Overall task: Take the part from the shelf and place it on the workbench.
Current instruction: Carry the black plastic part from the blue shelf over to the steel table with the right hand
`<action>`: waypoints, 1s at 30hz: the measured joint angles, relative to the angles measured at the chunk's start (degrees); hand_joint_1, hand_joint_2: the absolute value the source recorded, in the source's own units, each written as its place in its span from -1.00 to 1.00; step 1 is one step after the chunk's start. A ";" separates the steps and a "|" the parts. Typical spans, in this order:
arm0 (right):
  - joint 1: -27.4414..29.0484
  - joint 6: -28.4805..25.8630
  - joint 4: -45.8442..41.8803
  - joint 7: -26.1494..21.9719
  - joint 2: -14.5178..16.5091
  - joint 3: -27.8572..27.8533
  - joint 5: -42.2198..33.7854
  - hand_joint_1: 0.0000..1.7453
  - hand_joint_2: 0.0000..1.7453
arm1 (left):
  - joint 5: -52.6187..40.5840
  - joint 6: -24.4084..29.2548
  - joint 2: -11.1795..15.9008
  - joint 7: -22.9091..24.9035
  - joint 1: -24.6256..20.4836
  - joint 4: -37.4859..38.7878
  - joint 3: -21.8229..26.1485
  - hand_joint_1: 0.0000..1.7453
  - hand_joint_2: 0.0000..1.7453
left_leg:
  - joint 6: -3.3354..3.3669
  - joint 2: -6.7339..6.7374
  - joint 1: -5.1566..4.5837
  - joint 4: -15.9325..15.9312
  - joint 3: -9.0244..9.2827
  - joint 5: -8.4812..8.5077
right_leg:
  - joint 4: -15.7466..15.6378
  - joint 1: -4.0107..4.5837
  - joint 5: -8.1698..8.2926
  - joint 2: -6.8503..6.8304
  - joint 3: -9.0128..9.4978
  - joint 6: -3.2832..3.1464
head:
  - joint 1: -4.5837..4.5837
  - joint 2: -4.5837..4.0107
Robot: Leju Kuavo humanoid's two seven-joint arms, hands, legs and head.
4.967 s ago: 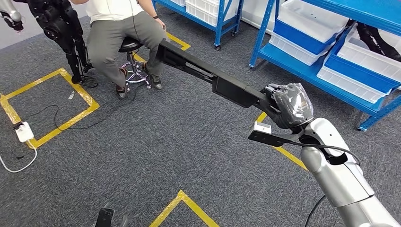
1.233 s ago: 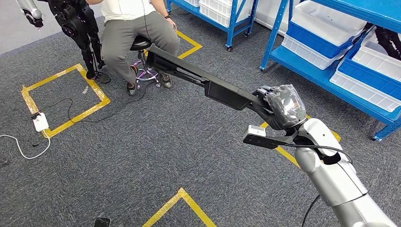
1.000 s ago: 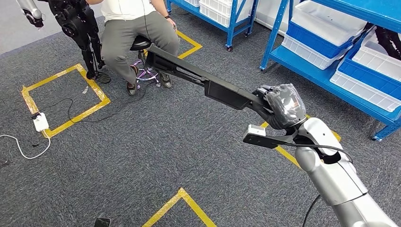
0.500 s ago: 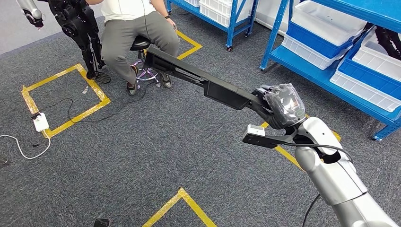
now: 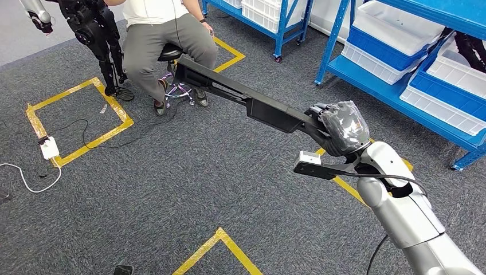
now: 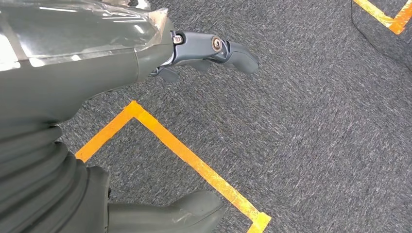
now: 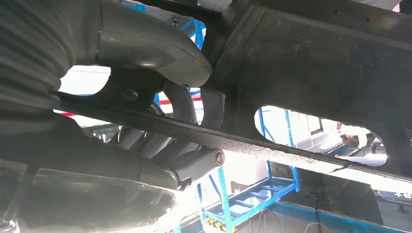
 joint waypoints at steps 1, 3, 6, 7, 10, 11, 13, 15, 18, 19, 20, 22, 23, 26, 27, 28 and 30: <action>0.00 0.00 0.00 0.00 0.00 0.02 0.00 1.00 1.00 | 0.01 0.02 0.00 0.00 0.00 0.00 0.00 -1.00 1.00 | 0.00 0.00 0.00 0.00 0.00 0.00 | 0.00 0.00 0.00 0.00 0.00 0.00 | 0.01 0.00; 0.00 -0.02 0.00 -0.03 -0.01 0.10 0.00 1.00 1.00 | 0.01 0.08 -0.02 0.00 0.01 0.00 0.00 -1.00 1.00 | 0.00 0.00 0.00 0.00 0.00 0.00 | 0.00 0.00 0.00 0.00 0.00 0.00 | 0.00 0.00; 0.00 -0.07 0.00 -0.09 -0.02 0.30 0.00 1.00 1.00 | 0.00 0.16 -0.05 0.00 0.03 0.00 0.01 -1.00 1.00 | 0.00 0.00 0.00 0.00 0.00 0.00 | 0.00 0.00 0.00 0.00 0.00 0.00 | 0.00 0.00; 0.00 -0.08 0.00 -0.09 -0.02 0.34 -0.02 1.00 1.00 | -0.01 0.16 -0.06 0.00 0.03 0.00 0.01 -1.00 1.00 | 0.00 0.00 0.00 0.00 0.00 0.00 | 0.00 0.00 0.00 0.00 0.00 0.00 | 0.00 0.00; -0.01 -0.09 0.00 -0.08 -0.02 0.38 -0.28 1.00 1.00 | 0.00 0.16 -0.09 0.00 0.05 0.00 0.01 -1.00 1.00 | 0.00 0.00 0.00 0.00 0.00 0.00 | 0.00 0.00 0.00 0.00 0.00 0.00 | 0.00 0.00; -0.01 -0.09 0.00 -0.05 -0.02 0.38 -0.41 1.00 1.00 | 0.01 0.16 -0.10 0.00 0.06 0.00 0.01 -1.00 1.00 | 0.00 0.00 0.00 0.00 0.00 0.00 | 0.00 0.00 0.00 0.00 0.00 0.00 | 0.01 0.00; 0.00 -0.08 0.01 0.06 -0.02 0.38 -0.79 1.00 1.00 | 0.01 0.16 -0.11 0.00 0.06 0.00 0.01 -1.00 1.00 | 0.00 0.00 0.00 0.00 0.00 0.00 | 0.00 0.00 0.00 0.00 0.00 0.00 | 0.00 0.00; 0.00 0.09 0.01 0.18 -0.02 0.35 -1.76 1.00 1.00 | -0.01 0.16 -0.13 0.00 0.06 0.00 0.01 -1.00 1.00 | 0.00 0.00 0.00 0.00 0.00 0.00 | 0.00 0.00 0.00 0.00 0.00 0.00 | 0.00 0.00; 0.00 0.41 0.01 0.21 0.00 0.31 -3.17 1.00 1.00 | -0.02 0.16 -0.16 0.00 0.07 0.00 0.01 -1.00 1.00 | 0.00 0.00 0.00 0.00 0.00 0.00 | 0.00 0.00 0.00 0.00 0.00 0.00 | 0.00 0.00; 0.00 0.43 0.01 0.20 0.00 0.31 -3.33 1.00 1.00 | -0.02 0.16 -0.17 0.00 0.07 0.00 0.01 -1.00 1.00 | 0.00 0.00 0.00 0.00 0.00 0.00 | 0.00 0.00 0.00 0.00 0.00 0.00 | 0.01 0.00; 0.00 0.44 0.00 0.16 -0.01 0.32 -3.35 1.00 1.00 | -0.02 0.15 -0.17 0.00 0.07 0.00 0.01 -1.00 1.00 | 0.00 0.00 -0.01 0.00 0.00 0.00 | 0.00 0.00 0.00 0.00 0.00 0.00 | 0.01 0.00; -0.01 0.43 0.00 0.02 -0.05 0.33 -3.04 1.00 1.00 | -0.02 0.15 -0.19 0.00 0.08 0.00 0.01 -1.00 1.00 | 0.00 0.00 -0.01 0.00 0.00 0.00 | 0.00 0.00 0.00 0.00 0.00 0.00 | 0.01 0.00; -0.01 0.42 0.00 -0.07 -0.08 0.34 -2.77 1.00 1.00 | -0.02 0.14 -0.19 0.00 0.09 0.00 0.01 -1.00 1.00 | 0.00 0.00 -0.01 0.00 0.00 0.00 | 0.00 0.00 0.00 0.00 0.00 0.00 | 0.01 0.00; -0.02 0.31 0.00 -0.23 -0.14 0.38 -2.12 1.00 1.00 | -0.05 0.14 -0.20 0.00 0.11 0.00 0.01 -1.00 1.00 | 0.00 0.00 -0.01 0.00 0.00 0.00 | 0.00 0.00 0.00 0.00 0.00 0.00 | 0.01 0.00; -0.02 0.27 0.00 -0.26 -0.16 0.39 -1.99 1.00 1.00 | -0.07 0.14 -0.21 0.00 0.11 0.00 0.01 -1.00 1.00 | 0.00 0.00 -0.01 0.01 0.00 0.00 | 0.00 0.00 0.00 0.00 0.00 0.00 | 0.01 0.00; -0.03 0.23 0.00 -0.29 -0.21 0.40 -1.83 1.00 1.00 | -0.07 0.14 -0.21 0.00 0.12 0.00 0.01 -1.00 1.00 | 0.00 0.00 -0.01 0.01 0.00 0.00 | 0.00 0.00 0.00 0.00 0.00 0.00 | 0.01 0.00; -0.03 0.16 0.00 -0.32 -0.31 0.41 -1.49 1.00 1.00 | -0.10 0.12 -0.22 0.00 0.12 0.00 0.01 -1.00 1.00 | 0.00 0.00 -0.01 0.01 0.00 0.00 | 0.00 0.00 0.00 0.00 0.00 0.00 | 0.01 0.00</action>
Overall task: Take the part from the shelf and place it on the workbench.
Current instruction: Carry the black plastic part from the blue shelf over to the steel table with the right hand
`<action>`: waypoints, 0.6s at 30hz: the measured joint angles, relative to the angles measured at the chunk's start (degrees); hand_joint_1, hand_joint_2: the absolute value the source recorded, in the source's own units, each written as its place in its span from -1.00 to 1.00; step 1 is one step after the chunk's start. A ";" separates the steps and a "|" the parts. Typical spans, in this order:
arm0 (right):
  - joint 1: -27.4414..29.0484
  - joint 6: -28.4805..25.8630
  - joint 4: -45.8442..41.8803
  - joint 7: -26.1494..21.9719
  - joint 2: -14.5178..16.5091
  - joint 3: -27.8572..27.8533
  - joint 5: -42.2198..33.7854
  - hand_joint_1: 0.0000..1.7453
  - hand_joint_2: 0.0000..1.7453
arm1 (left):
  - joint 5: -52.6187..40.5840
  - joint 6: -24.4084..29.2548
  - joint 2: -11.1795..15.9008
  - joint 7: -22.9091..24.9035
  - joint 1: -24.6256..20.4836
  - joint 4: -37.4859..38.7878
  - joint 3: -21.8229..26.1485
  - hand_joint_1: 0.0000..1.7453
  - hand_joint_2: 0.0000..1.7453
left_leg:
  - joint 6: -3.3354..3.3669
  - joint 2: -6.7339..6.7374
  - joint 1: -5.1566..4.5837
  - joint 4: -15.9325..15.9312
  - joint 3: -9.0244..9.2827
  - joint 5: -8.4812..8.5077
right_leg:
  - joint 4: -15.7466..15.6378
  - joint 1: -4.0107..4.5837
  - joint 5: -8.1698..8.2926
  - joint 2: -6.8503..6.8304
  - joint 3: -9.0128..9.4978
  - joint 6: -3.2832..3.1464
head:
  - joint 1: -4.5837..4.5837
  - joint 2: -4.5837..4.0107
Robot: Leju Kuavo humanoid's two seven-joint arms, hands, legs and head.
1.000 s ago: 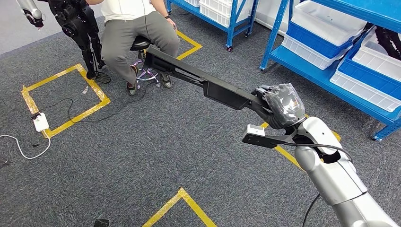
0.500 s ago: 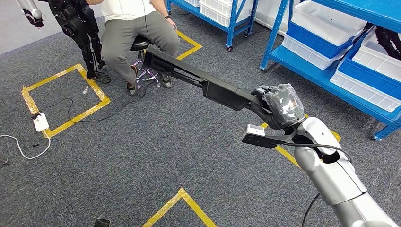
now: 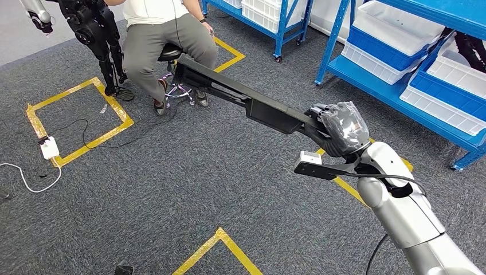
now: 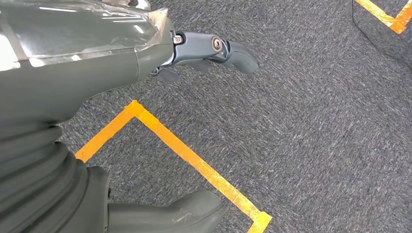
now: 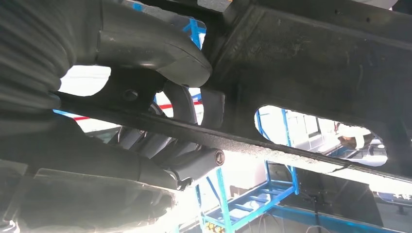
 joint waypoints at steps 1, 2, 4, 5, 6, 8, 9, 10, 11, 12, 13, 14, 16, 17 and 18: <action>0.00 -0.03 0.00 -0.01 -0.06 0.01 0.15 1.00 1.00 | -0.02 -0.02 0.00 0.00 0.00 0.00 0.00 -1.00 1.00 | 0.00 0.00 0.00 0.00 0.00 0.00 | 0.00 0.00 0.00 0.00 0.00 0.00 | 0.00 0.00; 0.00 -0.04 0.00 -0.01 -0.11 0.01 0.23 1.00 1.00 | -0.05 -0.03 0.00 0.00 0.00 0.00 0.00 -1.00 1.00 | 0.00 0.00 0.00 0.00 0.00 0.00 | 0.00 0.00 0.00 0.00 0.00 0.00 | -0.01 0.00; 0.00 -0.05 0.00 -0.01 -0.22 0.01 0.28 1.00 1.00 | -0.20 -0.05 0.00 0.00 0.00 0.00 0.00 -1.00 1.00 | 0.00 0.00 0.00 0.00 0.00 0.00 | 0.00 0.00 0.00 0.00 0.00 0.00 | 0.00 0.00; 0.00 -0.07 0.00 -0.01 -0.26 0.01 0.28 1.00 1.00 | -0.30 -0.07 0.00 0.00 0.00 0.00 0.00 -1.00 1.00 | 0.00 0.00 0.00 0.00 0.00 0.00 | 0.00 0.00 0.00 0.00 0.00 0.00 | -0.01 0.00; 0.00 -0.09 0.00 -0.01 -0.29 0.01 0.30 1.00 1.00 | -0.40 -0.09 0.00 0.00 -0.01 0.00 0.00 -1.00 1.00 | 0.00 0.00 0.00 0.00 0.00 0.00 | 0.00 0.00 0.00 0.00 0.00 0.00 | -0.01 0.00; 0.00 -0.17 0.00 -0.01 -0.34 0.01 0.33 1.00 1.00 | -0.51 -0.13 0.00 0.00 -0.01 0.00 0.00 -1.00 1.00 | 0.00 0.00 0.00 0.00 0.01 0.00 | 0.00 0.00 0.00 0.00 0.00 0.00 | -0.01 0.00; 0.00 -0.21 0.00 -0.01 -0.37 0.01 0.36 1.00 1.00 | -0.54 -0.14 0.00 0.00 -0.01 0.00 0.00 -1.00 1.00 | 0.00 0.00 0.00 0.00 0.01 0.00 | 0.00 0.00 0.00 0.00 0.00 0.00 | -0.01 0.00; 0.00 -0.23 0.00 -0.01 -0.39 0.01 0.39 1.00 1.00 | -0.56 -0.16 0.00 0.00 -0.01 0.00 0.00 -1.00 1.00 | 0.00 0.00 0.00 0.00 0.01 0.00 | 0.00 0.00 0.00 0.00 0.00 0.00 | -0.01 0.00; 0.01 -0.25 0.00 -0.01 -0.42 0.01 0.43 1.00 1.00 | -0.58 -0.18 0.00 0.00 -0.01 0.00 0.00 -1.00 1.00 | 0.00 0.00 0.00 0.00 0.01 0.00 | 0.00 0.00 0.00 0.00 0.00 0.00 | -0.01 0.00; 0.01 -0.26 0.00 0.00 -0.46 0.01 0.45 1.00 1.00 | -0.59 -0.22 0.00 0.00 -0.02 0.00 0.00 -1.00 1.00 | 0.00 0.00 0.00 0.00 0.01 0.00 | 0.00 0.00 0.00 0.00 0.00 0.00 | -0.01 0.00; 0.01 -0.26 0.00 0.00 -0.52 0.01 0.47 1.00 1.00 | -0.60 -0.28 0.00 0.00 -0.02 0.00 0.00 -1.00 1.00 | 0.00 0.00 0.00 0.00 0.01 0.00 | 0.00 0.00 0.00 0.00 0.00 0.00 | -0.01 0.00; 0.01 -0.27 0.00 0.02 -0.58 0.01 0.49 1.00 1.00 | -0.60 -0.33 0.00 0.00 -0.02 0.00 0.00 -1.00 1.00 | 0.00 0.00 0.00 0.00 0.01 0.00 | 0.00 0.00 0.00 0.00 0.00 0.00 | -0.01 0.00; 0.02 -0.29 0.00 0.07 -0.68 0.01 0.54 1.00 1.00 | -0.60 -0.45 0.00 0.00 -0.03 0.00 0.00 -1.00 1.00 | 0.00 0.01 0.00 0.00 0.01 0.00 | 0.00 0.00 0.00 0.00 0.00 0.00 | 0.00 0.00; 0.03 -0.30 0.00 0.10 -0.70 0.01 0.58 1.00 1.00 | -0.60 -0.48 0.00 0.00 -0.03 0.00 0.00 -1.00 1.00 | 0.00 0.01 0.00 0.00 0.01 0.00 | 0.00 0.00 0.00 0.00 0.00 0.00 | 0.00 0.00; 0.03 -0.31 0.00 0.11 -0.71 0.01 0.61 1.00 1.00 | -0.60 -0.51 0.00 0.00 -0.03 0.00 0.00 -1.00 1.00 | 0.00 0.01 0.00 0.00 0.01 0.00 | 0.00 0.00 0.00 0.00 0.00 0.00 | -0.01 0.00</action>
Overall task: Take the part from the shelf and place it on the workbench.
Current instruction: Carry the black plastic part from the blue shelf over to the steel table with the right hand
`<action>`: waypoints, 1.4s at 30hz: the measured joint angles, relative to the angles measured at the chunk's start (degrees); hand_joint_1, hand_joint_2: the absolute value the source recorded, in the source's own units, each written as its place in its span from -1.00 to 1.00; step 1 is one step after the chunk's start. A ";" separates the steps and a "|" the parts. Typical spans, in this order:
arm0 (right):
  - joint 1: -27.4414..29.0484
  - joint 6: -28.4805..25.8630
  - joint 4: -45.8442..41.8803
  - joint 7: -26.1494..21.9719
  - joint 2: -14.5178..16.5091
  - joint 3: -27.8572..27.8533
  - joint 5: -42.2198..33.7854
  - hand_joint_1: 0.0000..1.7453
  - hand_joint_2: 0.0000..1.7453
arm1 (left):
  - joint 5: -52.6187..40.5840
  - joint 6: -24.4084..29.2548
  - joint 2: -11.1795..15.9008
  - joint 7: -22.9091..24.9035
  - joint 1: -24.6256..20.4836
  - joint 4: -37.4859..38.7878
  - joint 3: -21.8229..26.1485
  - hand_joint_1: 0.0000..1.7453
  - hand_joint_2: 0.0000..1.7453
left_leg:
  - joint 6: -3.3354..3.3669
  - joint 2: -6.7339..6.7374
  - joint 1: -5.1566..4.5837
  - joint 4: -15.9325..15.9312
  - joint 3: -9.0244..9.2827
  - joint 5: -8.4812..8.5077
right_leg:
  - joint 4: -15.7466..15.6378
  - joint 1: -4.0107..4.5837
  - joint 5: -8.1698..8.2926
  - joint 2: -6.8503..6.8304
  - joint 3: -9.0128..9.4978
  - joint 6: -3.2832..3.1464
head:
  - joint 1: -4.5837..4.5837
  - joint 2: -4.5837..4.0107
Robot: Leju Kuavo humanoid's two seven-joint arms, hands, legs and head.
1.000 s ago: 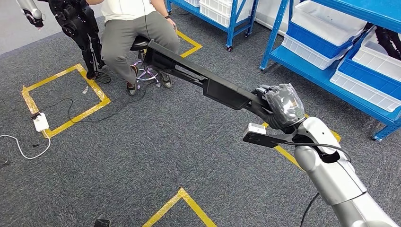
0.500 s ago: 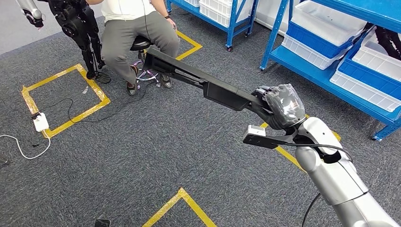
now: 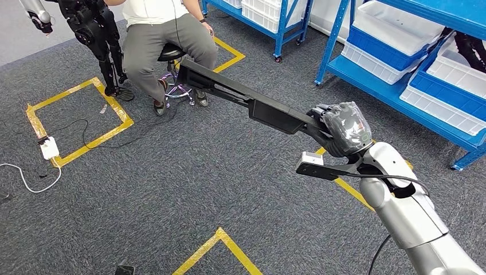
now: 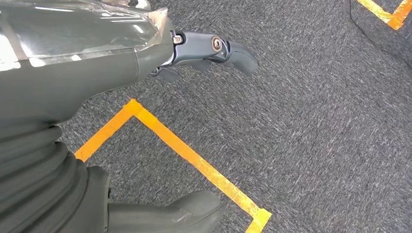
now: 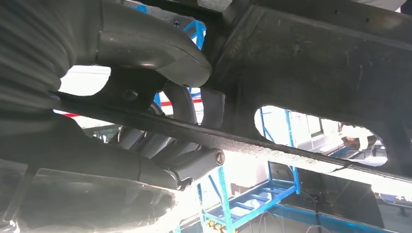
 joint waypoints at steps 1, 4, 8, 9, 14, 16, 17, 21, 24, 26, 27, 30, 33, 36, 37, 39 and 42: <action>0.00 -0.01 0.00 0.02 -0.01 0.00 0.03 1.00 1.00 | 0.00 -0.01 0.00 0.00 0.00 0.00 0.00 -1.00 1.00 | 0.00 0.00 0.00 0.00 0.00 0.00 | 0.00 0.00 0.00 0.00 0.00 0.00 | 0.00 0.00; 0.01 -0.01 0.00 0.04 -0.01 0.00 0.11 1.00 1.00 | 0.00 -0.03 0.00 0.00 0.00 0.00 0.00 -1.00 1.00 | 0.00 0.00 0.00 0.00 0.00 0.00 | 0.00 0.00 0.00 0.00 0.00 0.00 | 0.00 0.00; 0.02 -0.01 0.00 0.13 -0.01 0.00 0.30 1.00 1.00 | -0.01 -0.04 -0.01 0.00 -0.01 0.00 0.00 -1.00 1.00 | 0.00 0.00 0.00 0.00 0.00 0.00 | 0.00 0.00 0.00 0.00 0.00 0.00 | -0.01 0.00; 0.02 -0.01 0.00 0.17 -0.01 0.00 0.34 1.00 1.00 | -0.01 -0.04 -0.02 0.00 -0.01 0.00 0.00 -1.00 1.00 | 0.00 0.00 0.00 0.00 0.00 0.00 | 0.00 0.00 0.00 0.00 0.00 0.00 | 0.00 0.00; 0.08 0.00 0.00 0.23 0.01 0.03 0.50 1.00 1.00 | -0.07 -0.10 -0.02 -0.01 -0.01 0.00 0.00 -1.00 1.00 | 0.00 0.00 0.00 0.00 0.00 0.00 | 0.00 0.00 0.00 0.00 0.00 0.00 | 0.00 0.00; 0.11 -0.04 0.00 0.23 0.01 0.04 0.68 1.00 1.00 | -0.07 -0.12 -0.02 0.00 -0.01 0.00 0.00 -1.00 1.00 | 0.00 0.00 0.00 0.00 0.00 0.00 | 0.00 0.00 0.00 0.00 0.00 0.00 | 0.00 0.00; 0.14 -0.11 0.00 0.27 0.01 0.04 0.77 1.00 1.00 | -0.07 -0.13 -0.02 0.00 -0.01 0.00 0.00 -1.00 1.00 | 0.00 0.00 0.00 0.00 0.00 0.00 | 0.00 0.00 0.00 0.00 0.00 0.00 | 0.00 0.00; 0.38 -0.71 0.00 0.54 0.01 0.03 1.06 1.00 1.00 | 0.08 -0.56 -0.07 0.00 -0.11 0.08 0.03 -1.00 1.00 | 0.00 0.00 0.00 0.00 0.01 0.00 | 0.00 0.00 0.00 0.00 0.00 0.00 | -0.01 0.00; 0.53 -0.78 0.00 0.72 0.02 0.02 1.11 1.00 1.00 | 0.08 -0.74 -0.10 0.00 -0.39 0.43 0.09 -1.00 1.00 | 0.00 0.00 0.00 0.00 0.00 0.00 | 0.00 0.00 0.00 0.00 0.00 0.00 | 0.00 0.00; 0.57 -0.78 0.00 0.84 0.05 0.01 1.16 1.00 1.00 | -0.02 -0.74 -0.11 0.00 -0.67 0.85 0.09 -1.00 1.00 | 0.00 0.00 0.00 0.00 0.01 0.00 | 0.00 -0.01 0.00 0.00 0.00 0.00 | 0.00 0.00; 0.59 -0.81 0.00 0.93 0.08 0.00 1.27 1.00 1.00 | -0.05 -0.77 -0.11 0.02 -0.79 1.04 0.09 -1.00 1.00 | 0.00 0.00 0.00 0.00 0.00 0.00 | 0.00 -0.01 0.00 0.00 0.00 0.00 | 0.00 0.00; 0.62 -1.15 0.00 1.21 0.14 0.00 1.67 1.00 1.00 | 0.01 -1.14 -0.11 0.08 -1.06 1.62 0.10 -1.00 1.00 | 0.00 0.00 0.00 0.00 0.00 0.00 | 0.00 -0.01 0.00 0.00 0.00 0.00 | 0.00 0.00; 0.63 -1.63 0.00 1.31 0.15 -0.01 1.91 1.00 1.00 | 0.02 -1.36 -0.11 0.11 -1.20 2.02 0.11 -1.00 1.00 | 0.00 0.00 0.00 0.00 0.00 0.00 | 0.00 -0.01 0.00 0.00 0.00 0.00 | 0.00 0.00; 0.64 -1.88 0.00 1.40 0.18 -0.02 2.13 1.00 1.00 | 0.03 -1.49 -0.10 0.25 -1.37 2.31 0.11 -1.00 1.00 | 0.00 0.00 0.00 0.00 0.00 0.00 | 0.00 -0.01 0.00 0.00 0.00 0.00 | 0.01 0.00; 0.65 -1.96 0.00 1.44 0.20 -0.02 2.20 1.00 1.00 | 0.02 -1.57 -0.09 0.31 -1.44 2.41 0.11 -1.00 1.00 | 0.00 0.00 0.00 0.00 0.00 0.00 | 0.00 -0.01 0.00 0.00 0.00 0.00 | 0.00 0.00; 0.66 -2.22 0.01 1.50 0.28 -0.02 2.41 1.00 1.00 | -0.02 -1.74 -0.09 0.39 -1.57 2.56 0.11 -1.00 1.00 | 0.00 0.00 0.00 0.00 0.00 0.00 | 0.00 -0.01 0.00 0.00 0.00 0.00 | 0.00 0.00; 0.66 -2.87 0.04 1.52 0.46 -0.02 2.75 1.00 1.00 | -0.18 -1.86 -0.09 0.50 -1.80 2.83 0.09 -1.00 1.00 | 0.00 0.00 0.00 0.00 0.00 0.00 | 0.00 -0.01 0.00 0.00 0.00 0.00 | 0.00 0.00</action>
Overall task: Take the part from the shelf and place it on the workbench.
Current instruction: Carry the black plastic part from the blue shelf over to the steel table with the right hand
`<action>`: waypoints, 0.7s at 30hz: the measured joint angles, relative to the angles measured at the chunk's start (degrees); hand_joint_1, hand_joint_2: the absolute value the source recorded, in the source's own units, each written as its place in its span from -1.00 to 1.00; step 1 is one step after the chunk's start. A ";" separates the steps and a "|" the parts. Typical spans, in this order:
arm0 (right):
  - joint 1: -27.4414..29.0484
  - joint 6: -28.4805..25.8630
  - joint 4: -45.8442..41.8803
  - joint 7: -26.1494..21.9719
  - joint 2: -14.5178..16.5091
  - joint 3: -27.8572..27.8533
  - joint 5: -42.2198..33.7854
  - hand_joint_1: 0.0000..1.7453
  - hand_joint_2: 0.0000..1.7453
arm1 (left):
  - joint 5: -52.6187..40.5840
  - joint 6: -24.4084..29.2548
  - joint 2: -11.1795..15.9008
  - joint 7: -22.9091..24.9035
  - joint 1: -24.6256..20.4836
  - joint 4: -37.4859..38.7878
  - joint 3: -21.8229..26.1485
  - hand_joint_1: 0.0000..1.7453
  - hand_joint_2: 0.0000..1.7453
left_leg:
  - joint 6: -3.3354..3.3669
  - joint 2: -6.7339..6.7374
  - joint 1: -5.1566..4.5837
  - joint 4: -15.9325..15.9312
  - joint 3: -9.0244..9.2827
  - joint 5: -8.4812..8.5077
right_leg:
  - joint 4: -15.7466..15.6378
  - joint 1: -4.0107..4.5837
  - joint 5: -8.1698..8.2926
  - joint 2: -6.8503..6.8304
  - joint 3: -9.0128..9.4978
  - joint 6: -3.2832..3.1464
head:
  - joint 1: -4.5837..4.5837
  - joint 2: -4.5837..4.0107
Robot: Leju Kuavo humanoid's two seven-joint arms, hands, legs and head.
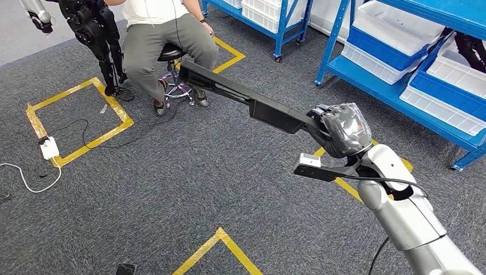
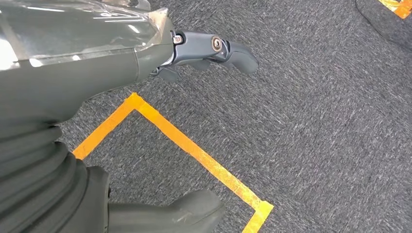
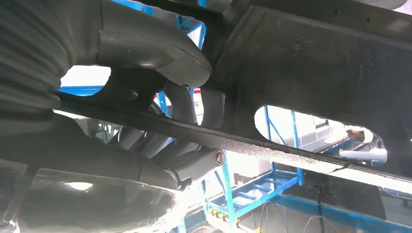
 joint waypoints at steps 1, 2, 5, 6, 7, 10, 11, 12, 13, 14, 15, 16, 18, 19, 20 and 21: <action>0.00 -0.16 0.02 0.00 0.06 0.00 0.13 1.00 1.00 | -0.04 -0.01 0.01 0.03 -0.05 0.08 -0.01 -1.00 1.00 | 0.00 0.00 0.00 0.00 0.00 0.00 | 0.00 0.00 0.00 0.00 0.00 0.00 | 0.00 0.00; 0.00 -0.28 0.05 0.00 0.11 0.00 0.27 1.00 1.00 | -0.07 -0.01 0.01 0.05 -0.09 0.14 -0.01 -1.00 1.00 | 0.00 0.00 0.00 0.00 0.00 0.00 | 0.00 0.00 0.00 0.00 0.00 0.00 | 0.00 0.00; 0.03 -0.62 0.11 0.00 0.26 0.00 0.61 1.00 1.00 | -0.09 -0.04 0.03 0.10 -0.11 0.22 -0.02 -1.00 1.00 | 0.00 0.00 0.00 0.00 0.00 0.00 | 0.00 0.00 0.00 0.00 0.00 0.00 | 0.01 0.00; 0.05 -0.74 0.11 0.00 0.34 0.00 0.56 1.00 1.00 | -0.09 -0.06 0.03 0.11 -0.11 0.24 -0.03 -1.00 1.00 | 0.00 0.00 0.00 0.00 0.00 0.00 | 0.00 0.00 0.00 0.00 0.00 0.00 | 0.00 0.00; 0.08 -0.82 0.11 0.00 0.42 -0.01 0.36 1.00 1.00 | -0.09 -0.07 0.04 0.11 -0.11 0.25 -0.03 -1.00 1.00 | 0.00 0.00 0.00 0.00 0.00 0.00 | 0.00 0.00 0.00 0.00 0.00 0.00 | 0.01 0.00; 0.18 -0.92 0.12 0.00 0.72 -0.05 -0.46 1.00 1.00 | -0.07 -0.08 0.04 0.11 -0.11 0.29 -0.03 -1.00 1.00 | 0.00 0.00 0.00 0.00 0.00 0.00 | 0.00 0.00 0.00 0.00 0.00 0.00 | 0.01 0.00; 0.22 -0.92 0.12 0.00 0.83 -0.09 -0.73 1.00 1.00 | -0.07 -0.08 0.04 0.11 -0.11 0.31 -0.03 -1.00 1.00 | 0.00 0.00 0.00 0.00 0.00 0.00 | 0.00 0.00 0.00 0.00 0.00 0.00 | 0.00 0.00; 0.26 -0.92 0.12 0.00 0.92 -0.13 -0.99 1.00 1.00 | -0.06 -0.08 0.04 0.11 -0.11 0.32 -0.03 -1.00 1.00 | 0.00 0.00 0.00 0.00 0.00 0.00 | 0.00 0.00 0.00 0.00 -0.01 0.00 | 0.00 0.00; 0.30 -0.92 0.12 0.00 0.99 -0.16 -1.25 1.00 1.00 | -0.06 -0.08 0.04 0.11 -0.11 0.34 -0.03 -1.00 1.00 | 0.00 0.00 0.00 0.00 0.00 0.00 | 0.00 0.00 0.00 0.00 -0.01 0.00 | 0.00 0.00; 0.35 -0.92 0.11 0.00 1.05 -0.22 -1.52 1.00 1.00 | -0.06 -0.08 0.04 0.12 -0.11 0.35 -0.03 -1.00 1.00 | 0.00 0.00 0.00 0.00 0.00 0.00 | 0.00 0.00 0.00 0.00 -0.01 0.00 | 0.00 0.00; 0.41 -0.92 0.11 0.00 1.09 -0.30 -1.77 1.00 1.00 | -0.06 -0.08 0.04 0.13 -0.11 0.38 -0.03 -1.00 1.00 | 0.00 0.00 0.00 0.00 0.00 0.00 | 0.00 0.00 0.00 0.00 0.00 0.00 | 0.01 0.00; 0.48 -0.90 0.11 0.00 1.13 -0.41 -2.04 1.00 1.00 | -0.06 -0.08 0.05 0.13 -0.11 0.41 -0.03 -1.00 1.00 | 0.03 0.00 -0.04 0.04 -0.02 -0.03 | -0.02 -0.07 0.01 0.00 0.00 0.01 | 0.01 0.00; 0.61 -0.81 0.13 0.00 1.24 -0.65 -2.69 1.00 1.00 | -0.03 -0.07 0.08 0.14 -0.11 0.49 -0.03 -1.00 1.00 | 0.18 0.00 -0.10 0.16 -0.06 -0.13 | -0.04 -0.34 0.01 0.00 -0.01 0.04 | 0.00 0.00; 0.66 -0.76 0.16 0.00 1.31 -0.76 -3.02 1.00 1.00 | -0.01 -0.07 0.09 0.15 -0.11 0.54 -0.03 -1.00 1.00 | 0.27 0.00 -0.13 0.23 -0.09 -0.19 | -0.05 -0.49 0.01 0.00 -0.01 0.06 | 0.00 0.00; 0.68 -0.73 0.20 0.00 1.37 -0.86 -3.31 1.00 1.00 | 0.02 -0.07 0.09 0.15 -0.11 0.57 -0.03 -1.00 1.00 | 0.34 0.00 -0.12 0.28 -0.11 -0.24 | -0.04 -0.59 0.01 0.00 -0.01 0.07 | 0.00 0.00; 0.70 -0.71 0.25 0.00 1.43 -0.93 -3.49 1.00 1.00 | 0.03 -0.07 0.09 0.16 -0.11 0.61 -0.03 -1.00 1.00 | 0.40 0.00 -0.13 0.32 -0.13 -0.28 | -0.04 -0.63 0.01 0.00 -0.01 0.08 | 0.00 0.00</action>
